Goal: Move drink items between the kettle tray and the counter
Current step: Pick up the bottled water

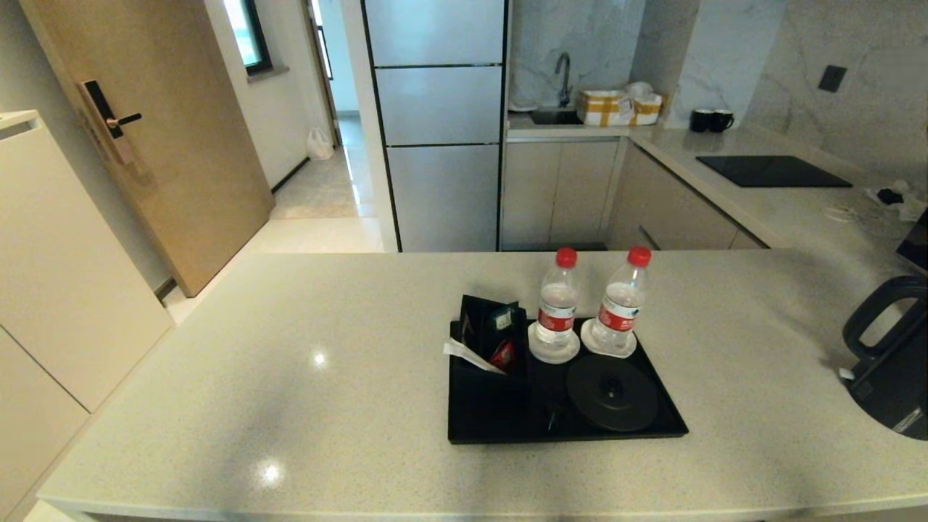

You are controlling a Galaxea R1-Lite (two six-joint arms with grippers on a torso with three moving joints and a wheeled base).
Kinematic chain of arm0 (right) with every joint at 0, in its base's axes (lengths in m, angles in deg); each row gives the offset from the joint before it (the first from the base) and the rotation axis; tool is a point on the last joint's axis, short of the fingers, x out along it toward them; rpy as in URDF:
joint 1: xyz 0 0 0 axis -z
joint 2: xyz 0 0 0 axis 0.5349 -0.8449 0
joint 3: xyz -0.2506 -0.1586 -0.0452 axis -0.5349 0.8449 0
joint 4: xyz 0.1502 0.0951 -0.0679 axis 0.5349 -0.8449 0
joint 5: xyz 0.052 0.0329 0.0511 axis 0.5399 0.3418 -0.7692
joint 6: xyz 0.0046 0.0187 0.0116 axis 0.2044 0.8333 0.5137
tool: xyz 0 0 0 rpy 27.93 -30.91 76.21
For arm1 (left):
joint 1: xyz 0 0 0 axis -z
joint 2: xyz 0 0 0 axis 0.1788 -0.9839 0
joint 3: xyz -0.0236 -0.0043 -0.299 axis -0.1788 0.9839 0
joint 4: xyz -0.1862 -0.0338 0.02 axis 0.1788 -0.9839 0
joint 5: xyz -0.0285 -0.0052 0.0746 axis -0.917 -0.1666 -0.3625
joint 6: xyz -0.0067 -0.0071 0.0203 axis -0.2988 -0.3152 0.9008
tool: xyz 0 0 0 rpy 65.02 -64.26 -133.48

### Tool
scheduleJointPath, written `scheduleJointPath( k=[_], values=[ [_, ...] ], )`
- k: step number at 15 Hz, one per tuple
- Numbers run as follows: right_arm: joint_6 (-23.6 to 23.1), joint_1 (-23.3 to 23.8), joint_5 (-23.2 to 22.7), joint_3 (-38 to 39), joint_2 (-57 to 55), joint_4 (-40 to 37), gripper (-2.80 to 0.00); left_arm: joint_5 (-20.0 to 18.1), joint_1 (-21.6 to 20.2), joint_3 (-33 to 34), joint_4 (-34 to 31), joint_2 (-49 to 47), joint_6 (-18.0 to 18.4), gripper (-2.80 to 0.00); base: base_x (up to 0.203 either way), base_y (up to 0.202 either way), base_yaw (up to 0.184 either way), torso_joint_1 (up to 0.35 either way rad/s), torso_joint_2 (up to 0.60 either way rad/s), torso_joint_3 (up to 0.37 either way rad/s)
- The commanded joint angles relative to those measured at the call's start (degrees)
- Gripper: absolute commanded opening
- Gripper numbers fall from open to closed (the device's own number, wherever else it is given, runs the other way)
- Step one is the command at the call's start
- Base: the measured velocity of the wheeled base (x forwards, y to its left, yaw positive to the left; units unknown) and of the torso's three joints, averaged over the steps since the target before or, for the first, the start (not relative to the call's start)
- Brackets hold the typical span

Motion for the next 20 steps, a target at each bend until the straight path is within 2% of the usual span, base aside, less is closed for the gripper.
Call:
scheduleJointPath(
  k=[1,2,3,5,8,14,17,20],
  values=[
    [-0.3,-2.2,-4.2,1.4,-6.7,-0.7,-2.80,0.0,0.0,0.0,0.0,-0.1,0.0,-2.80,0.000,0.000,0.000,0.000,0.00,0.000],
    [-1.2,-4.1,-6.8,3.4,-8.7,-0.1,-2.80,0.0,0.0,0.0,0.0,-0.1,0.0,-2.80,0.000,0.000,0.000,0.000,0.00,0.000],
    [-2.9,-6.5,-7.5,5.5,-10.2,1.4,-2.80,0.0,0.0,0.0,0.0,-0.1,0.0,-2.80,0.000,0.000,0.000,0.000,0.00,0.000],
    [-5.1,-10.1,-6.4,8.7,-14.1,6.6,-2.80,0.0,0.0,0.0,0.0,-0.1,0.0,-2.80,0.000,0.000,0.000,0.000,0.00,0.000],
    [-5.3,-15.7,-2.6,11.7,-20.5,15.4,-2.80,0.0,0.0,0.0,0.0,-0.1,0.0,-2.80,0.000,0.000,0.000,0.000,0.00,0.000],
    [-3.1,-17.2,4.0,17.5,-33.2,37.6,-2.80,0.0,0.0,0.0,0.0,-0.1,0.0,-2.80,0.000,0.000,0.000,0.000,0.00,0.000],
    [1.9,-18.0,6.7,19.0,-38.5,50.1,-2.80,0.0,0.0,0.0,0.1,-0.1,0.0,-2.80,0.000,0.000,0.000,0.000,0.00,0.000],
    [3.7,-20.7,14.9,21.9,-43.3,62.9,-2.80,0.0,0.0,0.0,0.0,-0.1,0.0,-2.80,0.000,0.000,0.000,0.000,0.00,0.000]
  ],
)
